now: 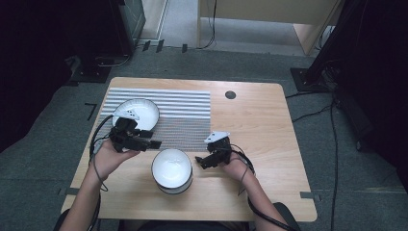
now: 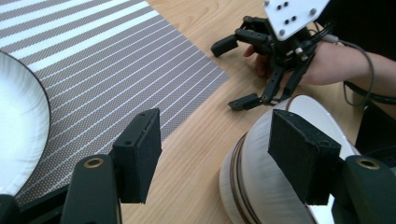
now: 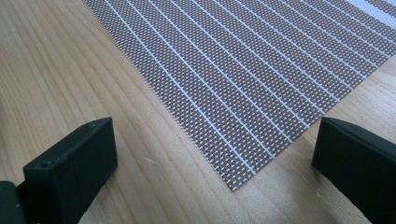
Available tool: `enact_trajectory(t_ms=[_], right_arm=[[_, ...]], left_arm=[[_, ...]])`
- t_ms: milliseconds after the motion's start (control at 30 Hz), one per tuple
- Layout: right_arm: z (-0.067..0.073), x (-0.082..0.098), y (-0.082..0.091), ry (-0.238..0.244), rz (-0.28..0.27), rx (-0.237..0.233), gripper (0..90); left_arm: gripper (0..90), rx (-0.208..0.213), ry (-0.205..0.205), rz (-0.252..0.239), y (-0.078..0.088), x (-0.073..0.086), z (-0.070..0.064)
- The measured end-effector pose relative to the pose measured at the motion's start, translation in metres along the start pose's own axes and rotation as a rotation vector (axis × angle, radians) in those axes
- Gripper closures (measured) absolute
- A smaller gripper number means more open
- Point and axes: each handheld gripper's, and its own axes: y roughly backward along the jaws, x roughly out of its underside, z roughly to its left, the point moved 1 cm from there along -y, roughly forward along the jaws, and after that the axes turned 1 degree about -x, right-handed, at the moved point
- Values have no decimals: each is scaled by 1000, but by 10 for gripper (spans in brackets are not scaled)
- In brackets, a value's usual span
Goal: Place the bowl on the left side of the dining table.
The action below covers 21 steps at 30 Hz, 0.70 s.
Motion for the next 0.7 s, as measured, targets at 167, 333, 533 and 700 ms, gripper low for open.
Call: enact_trajectory(t_ms=[167, 333, 533, 700], right_arm=[[0, 0, 0, 2, 0, 0, 0], [0, 0, 0, 1, 0, 0, 0], [0, 0, 0, 0, 0, 0, 0], [0, 0, 0, 1, -1, 2, 0]], left_arm=[[346, 1, -24, 3, 2, -4, -8], [346, 16, -42, 10, 0, -5, -15], [343, 28, -57, 24, -4, -6, -18], [344, 59, -82, 11, -7, -7, -23]])
